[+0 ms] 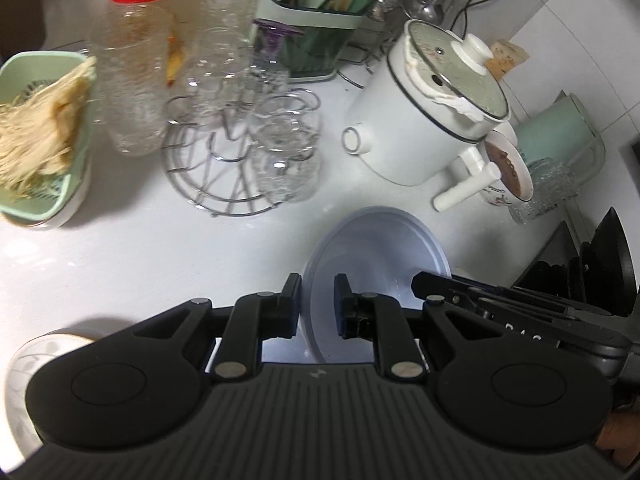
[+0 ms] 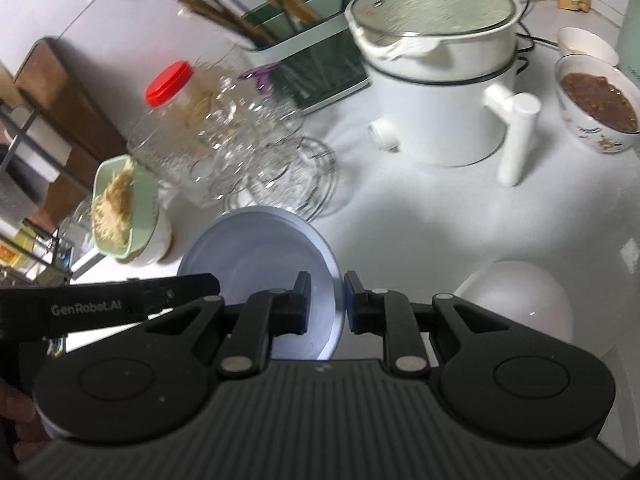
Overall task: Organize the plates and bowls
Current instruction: 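Open both grippers and pull them back from the nested blue bowls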
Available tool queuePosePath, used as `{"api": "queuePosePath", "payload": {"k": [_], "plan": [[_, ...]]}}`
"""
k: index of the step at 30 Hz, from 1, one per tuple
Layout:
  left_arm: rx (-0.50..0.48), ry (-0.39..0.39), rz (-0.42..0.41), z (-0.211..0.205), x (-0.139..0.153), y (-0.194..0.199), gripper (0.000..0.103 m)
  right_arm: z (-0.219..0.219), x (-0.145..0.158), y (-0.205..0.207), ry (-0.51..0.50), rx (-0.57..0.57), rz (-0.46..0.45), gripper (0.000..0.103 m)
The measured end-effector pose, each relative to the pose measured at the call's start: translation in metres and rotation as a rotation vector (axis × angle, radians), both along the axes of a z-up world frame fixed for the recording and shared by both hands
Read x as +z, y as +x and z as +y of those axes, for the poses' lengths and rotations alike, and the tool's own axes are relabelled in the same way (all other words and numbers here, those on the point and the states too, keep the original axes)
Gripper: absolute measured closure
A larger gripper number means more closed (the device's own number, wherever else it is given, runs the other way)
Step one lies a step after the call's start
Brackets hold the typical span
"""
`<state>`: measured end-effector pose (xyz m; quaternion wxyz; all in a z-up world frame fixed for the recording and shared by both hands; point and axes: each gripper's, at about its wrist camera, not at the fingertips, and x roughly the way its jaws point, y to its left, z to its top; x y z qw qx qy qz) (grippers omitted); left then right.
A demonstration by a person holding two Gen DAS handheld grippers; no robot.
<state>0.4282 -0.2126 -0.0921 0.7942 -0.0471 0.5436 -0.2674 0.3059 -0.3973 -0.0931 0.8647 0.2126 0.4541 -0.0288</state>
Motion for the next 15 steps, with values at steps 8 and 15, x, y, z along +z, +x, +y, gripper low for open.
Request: {"api": "queuePosePath", "payload": {"k": [8,15], "plan": [[0.007,0.024,0.015,0.031,-0.015,-0.006,0.081,0.031,-0.017,-0.002,0.02,0.053,0.03,0.081],[0.019,0.034,0.066,0.05,-0.032,-0.016,0.075,0.047,-0.034,-0.009,0.063,0.065,0.087,0.081]]}}
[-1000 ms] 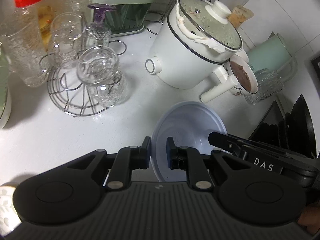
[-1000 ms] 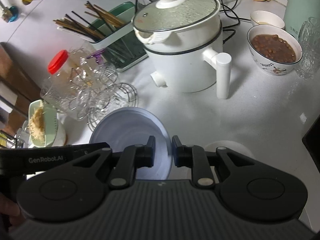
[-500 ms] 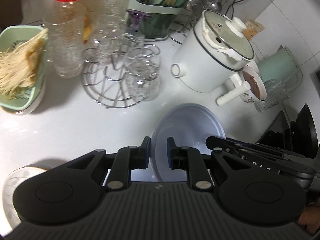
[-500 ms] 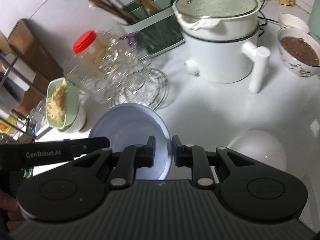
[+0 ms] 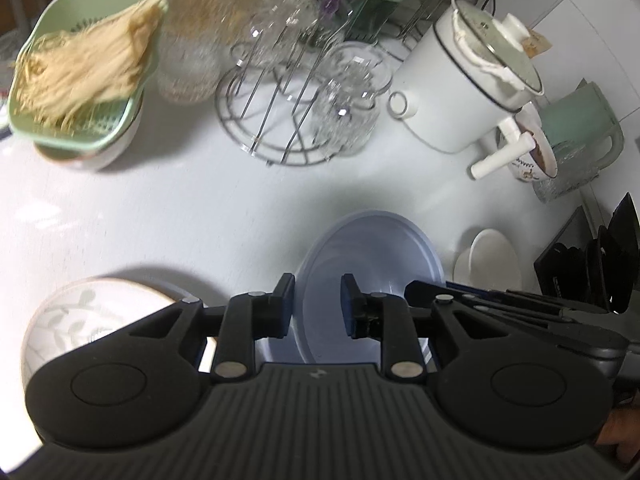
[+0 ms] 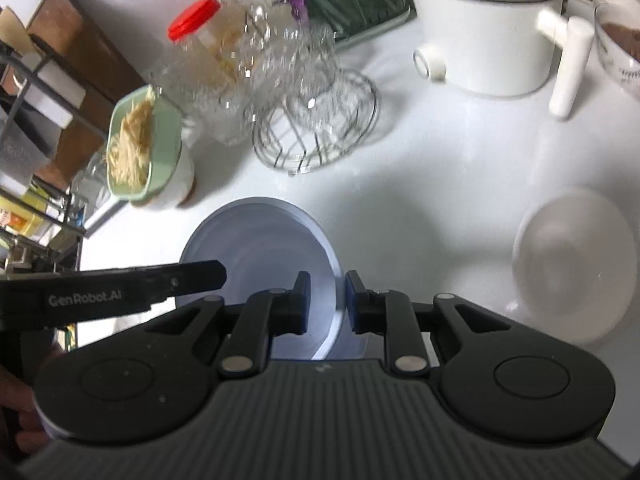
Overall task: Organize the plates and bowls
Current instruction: 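Open both grippers and pull them back from the nested blue bowls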
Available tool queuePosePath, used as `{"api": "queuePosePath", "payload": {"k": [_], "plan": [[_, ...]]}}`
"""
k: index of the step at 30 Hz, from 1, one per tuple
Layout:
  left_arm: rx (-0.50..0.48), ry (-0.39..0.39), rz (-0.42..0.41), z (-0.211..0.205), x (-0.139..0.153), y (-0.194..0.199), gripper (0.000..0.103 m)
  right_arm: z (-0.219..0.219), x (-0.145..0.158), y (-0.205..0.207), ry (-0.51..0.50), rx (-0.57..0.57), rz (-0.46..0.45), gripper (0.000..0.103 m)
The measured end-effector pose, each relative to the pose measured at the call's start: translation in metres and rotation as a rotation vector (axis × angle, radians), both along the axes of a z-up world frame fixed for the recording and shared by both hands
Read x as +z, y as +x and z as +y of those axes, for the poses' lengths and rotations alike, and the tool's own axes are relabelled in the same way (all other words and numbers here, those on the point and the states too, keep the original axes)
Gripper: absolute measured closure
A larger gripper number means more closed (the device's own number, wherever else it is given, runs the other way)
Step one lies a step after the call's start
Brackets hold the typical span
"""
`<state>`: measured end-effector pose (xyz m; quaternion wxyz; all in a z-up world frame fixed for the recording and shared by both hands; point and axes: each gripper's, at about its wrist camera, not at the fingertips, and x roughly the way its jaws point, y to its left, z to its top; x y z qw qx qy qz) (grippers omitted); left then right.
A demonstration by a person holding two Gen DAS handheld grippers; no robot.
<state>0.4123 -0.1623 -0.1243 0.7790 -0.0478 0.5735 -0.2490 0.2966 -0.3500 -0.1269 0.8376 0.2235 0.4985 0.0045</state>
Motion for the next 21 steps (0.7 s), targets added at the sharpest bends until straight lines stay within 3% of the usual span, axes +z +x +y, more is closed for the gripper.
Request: {"api": "queuePosePath", "payload": {"k": [15,19,21], "plan": [[0.035,0.012,0.025,0.008,-0.024,-0.017,0.073,0.011,-0.013,-0.011,-0.035,0.036,0.019,0.08],[0.052,0.028,-0.018,0.01,-0.014,-0.02,0.058,0.01,-0.006,-0.018,-0.06,0.011,-0.005,0.059],[0.051,0.028,-0.044,0.012,-0.007,-0.023,0.056,0.009,0.0,-0.022,-0.065,0.008,-0.028,0.059]]}}
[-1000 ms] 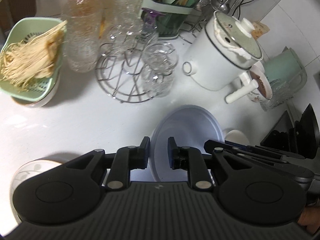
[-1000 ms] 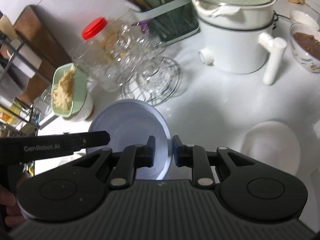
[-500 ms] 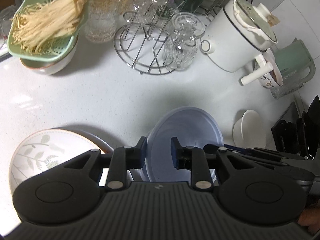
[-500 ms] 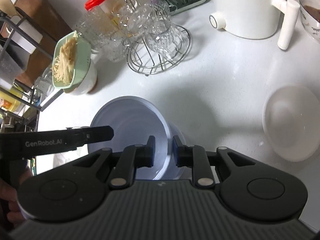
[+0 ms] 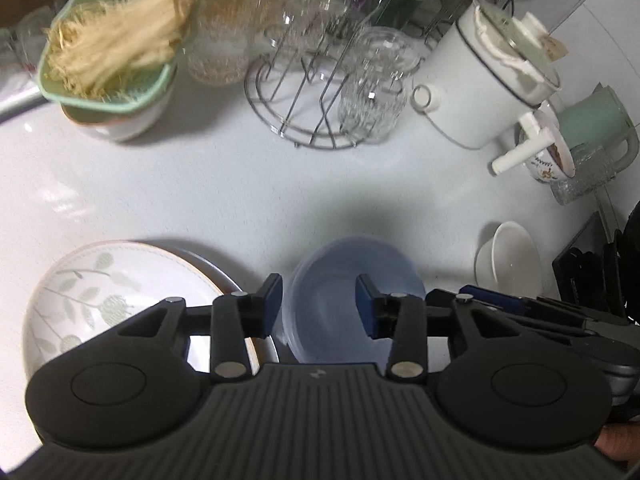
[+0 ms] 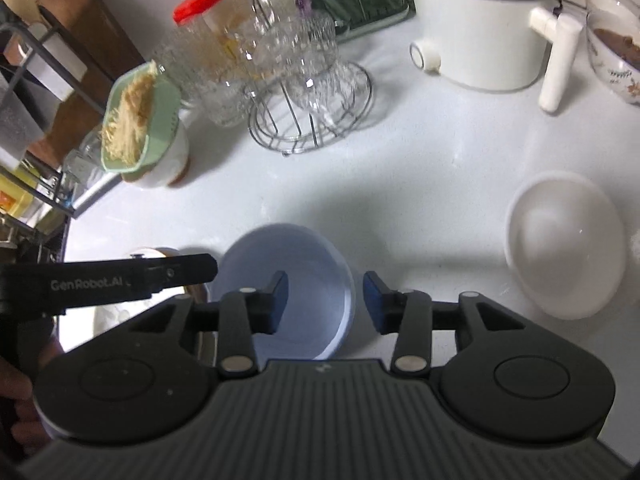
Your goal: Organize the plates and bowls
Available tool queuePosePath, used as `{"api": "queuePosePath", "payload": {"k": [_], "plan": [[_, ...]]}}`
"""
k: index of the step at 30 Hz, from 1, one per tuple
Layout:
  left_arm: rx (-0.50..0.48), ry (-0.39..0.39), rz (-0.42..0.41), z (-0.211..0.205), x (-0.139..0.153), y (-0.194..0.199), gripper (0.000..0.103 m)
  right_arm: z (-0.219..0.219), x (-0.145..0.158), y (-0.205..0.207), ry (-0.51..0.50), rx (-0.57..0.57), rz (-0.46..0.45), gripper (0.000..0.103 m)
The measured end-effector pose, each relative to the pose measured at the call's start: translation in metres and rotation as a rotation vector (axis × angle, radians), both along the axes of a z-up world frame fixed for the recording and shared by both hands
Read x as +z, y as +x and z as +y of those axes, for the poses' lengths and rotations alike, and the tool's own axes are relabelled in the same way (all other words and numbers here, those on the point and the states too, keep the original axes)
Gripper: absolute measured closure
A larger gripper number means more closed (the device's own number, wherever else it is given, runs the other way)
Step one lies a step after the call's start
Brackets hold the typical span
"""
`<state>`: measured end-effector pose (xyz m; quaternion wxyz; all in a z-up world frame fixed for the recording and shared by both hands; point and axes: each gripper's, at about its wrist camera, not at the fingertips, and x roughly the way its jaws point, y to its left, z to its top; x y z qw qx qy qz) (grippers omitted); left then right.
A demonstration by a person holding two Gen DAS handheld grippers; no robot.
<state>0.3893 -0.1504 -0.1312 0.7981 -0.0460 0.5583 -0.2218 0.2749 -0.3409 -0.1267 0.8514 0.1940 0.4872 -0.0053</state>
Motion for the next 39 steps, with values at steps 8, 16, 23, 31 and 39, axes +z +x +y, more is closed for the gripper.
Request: {"api": "queuePosePath", "payload": {"k": [8,16,23,31,39], "plan": [[-0.016,-0.021,-0.096,0.0,0.036,-0.013,0.054,-0.003,0.035,-0.012,-0.053,-0.009,-0.132,0.059],[-0.042,-0.049,-0.175,-0.003,0.065,-0.022,0.054,-0.012,0.06,-0.026,-0.093,-0.044,-0.236,0.059],[-0.05,-0.062,-0.149,-0.011,0.058,-0.02,0.053,-0.026,0.059,-0.033,-0.102,-0.09,-0.261,0.059],[-0.012,-0.011,-0.081,-0.008,0.025,-0.01,0.053,-0.042,0.027,-0.026,0.029,-0.103,-0.168,0.058],[0.012,0.002,-0.003,-0.002,-0.008,-0.011,0.056,-0.035,-0.009,-0.011,0.14,-0.049,-0.037,0.059]]}}
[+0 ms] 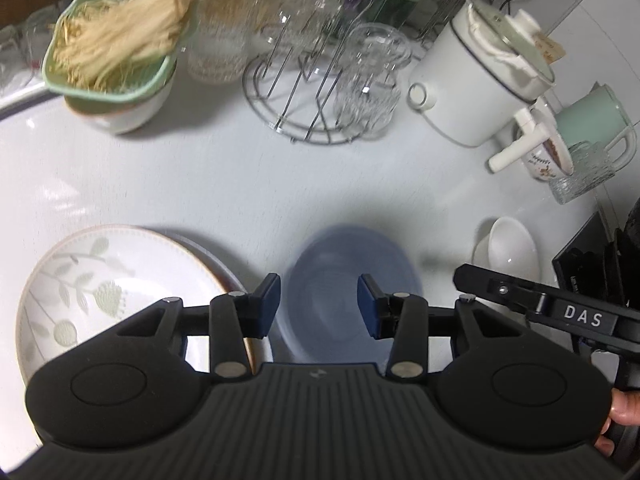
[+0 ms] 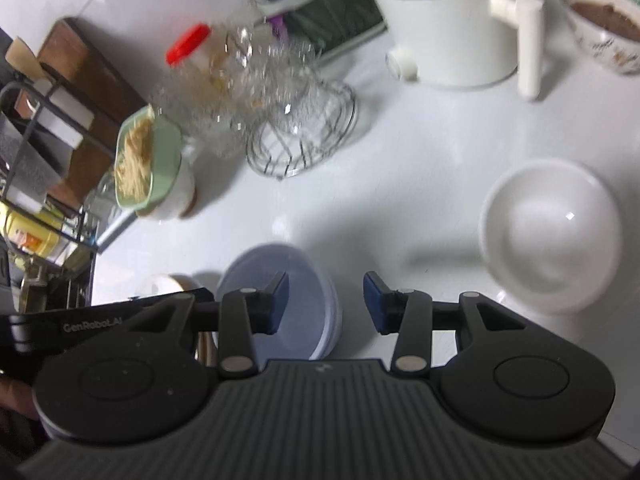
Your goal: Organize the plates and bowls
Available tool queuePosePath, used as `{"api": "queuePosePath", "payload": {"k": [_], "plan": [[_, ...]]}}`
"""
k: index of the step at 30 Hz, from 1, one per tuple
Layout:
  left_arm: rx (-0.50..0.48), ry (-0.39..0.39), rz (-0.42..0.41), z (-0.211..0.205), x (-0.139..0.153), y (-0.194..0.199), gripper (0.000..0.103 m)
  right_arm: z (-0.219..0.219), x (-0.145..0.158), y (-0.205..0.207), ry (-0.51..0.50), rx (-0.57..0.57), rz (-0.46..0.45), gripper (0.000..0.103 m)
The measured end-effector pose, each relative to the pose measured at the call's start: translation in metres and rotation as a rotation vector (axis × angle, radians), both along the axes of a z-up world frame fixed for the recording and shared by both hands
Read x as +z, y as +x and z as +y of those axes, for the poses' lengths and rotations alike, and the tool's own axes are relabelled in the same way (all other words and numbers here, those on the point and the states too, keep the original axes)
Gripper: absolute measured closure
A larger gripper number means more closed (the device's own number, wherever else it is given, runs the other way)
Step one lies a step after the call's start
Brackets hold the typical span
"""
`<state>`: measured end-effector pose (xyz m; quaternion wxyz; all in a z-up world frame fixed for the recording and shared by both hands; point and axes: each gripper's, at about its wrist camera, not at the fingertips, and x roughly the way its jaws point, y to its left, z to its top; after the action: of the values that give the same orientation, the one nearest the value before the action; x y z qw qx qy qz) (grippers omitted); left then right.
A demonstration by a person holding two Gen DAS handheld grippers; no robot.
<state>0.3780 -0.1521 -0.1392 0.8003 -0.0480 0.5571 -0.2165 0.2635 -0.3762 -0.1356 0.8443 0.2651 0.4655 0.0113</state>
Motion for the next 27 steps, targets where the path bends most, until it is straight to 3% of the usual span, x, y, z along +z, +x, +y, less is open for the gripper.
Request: {"api": "queuePosePath", "payload": {"k": [5,10,22,27], "plan": [[-0.005,0.024,0.019,-0.001,-0.014,-0.002,0.07,0.009,-0.019,0.007,0.03,0.043,0.056,0.077],[-0.01,0.057,0.009,-0.004,-0.023,-0.001,0.071,0.019,-0.032,0.013,0.017,0.074,0.092,0.086],[-0.017,0.074,0.001,-0.013,-0.024,0.007,0.071,0.017,-0.034,0.02,-0.004,0.077,0.088,0.086],[-0.021,0.057,-0.024,-0.013,-0.008,0.007,0.07,0.012,-0.013,0.016,-0.066,0.063,0.008,0.086]]}}
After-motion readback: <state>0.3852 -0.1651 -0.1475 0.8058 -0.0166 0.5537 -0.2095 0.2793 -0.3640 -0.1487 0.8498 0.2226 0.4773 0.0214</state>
